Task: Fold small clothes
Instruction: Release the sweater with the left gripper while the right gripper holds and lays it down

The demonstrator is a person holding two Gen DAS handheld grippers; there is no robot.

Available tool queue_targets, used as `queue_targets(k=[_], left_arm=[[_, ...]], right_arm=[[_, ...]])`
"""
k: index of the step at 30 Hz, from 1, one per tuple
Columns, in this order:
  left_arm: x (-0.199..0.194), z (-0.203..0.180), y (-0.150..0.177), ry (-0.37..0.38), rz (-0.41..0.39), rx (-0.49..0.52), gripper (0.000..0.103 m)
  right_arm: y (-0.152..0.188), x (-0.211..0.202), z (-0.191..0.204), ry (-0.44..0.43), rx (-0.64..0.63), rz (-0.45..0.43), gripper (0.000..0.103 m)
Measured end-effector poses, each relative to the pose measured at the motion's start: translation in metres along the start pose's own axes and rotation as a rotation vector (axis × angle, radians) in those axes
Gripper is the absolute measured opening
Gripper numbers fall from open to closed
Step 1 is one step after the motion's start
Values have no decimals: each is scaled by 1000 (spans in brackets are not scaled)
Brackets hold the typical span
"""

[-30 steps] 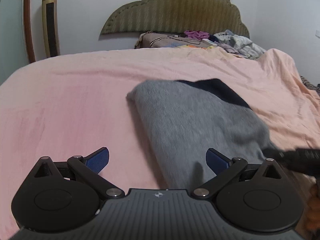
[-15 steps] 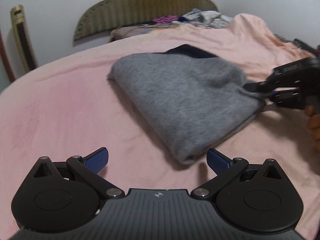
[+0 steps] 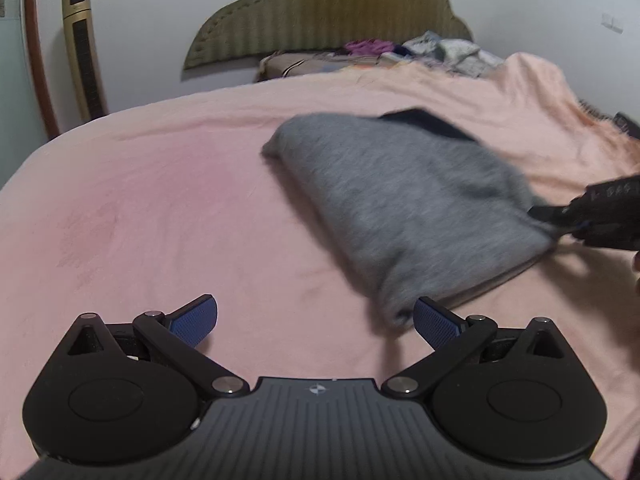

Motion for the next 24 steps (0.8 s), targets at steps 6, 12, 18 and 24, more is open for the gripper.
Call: queue_targets(k=[6, 12, 18, 24], left_arm=[[12, -9, -21, 103, 26, -87, 103], [38, -22, -14, 211, 136, -106, 103], [80, 2, -58, 305, 185, -324, 103], [146, 7, -86, 456, 285, -489, 102]], right_arm=[[-14, -6, 4, 33, -94, -9, 74], [-6, 6, 4, -32, -126, 101, 73], [-49, 44, -5, -74, -108, 118, 73], [-90, 98, -23, -217, -32, 181, 74]])
Point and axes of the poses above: each gripper's, at about its wrist camera, not at the fingertips, and x roughly the way its jaws point, z to its left, y to its underside, the point moved 5 cm from there along x, roughly the way its jaws point, and after that the axes turned 12 degrees about -y, right-handed, at the moved point
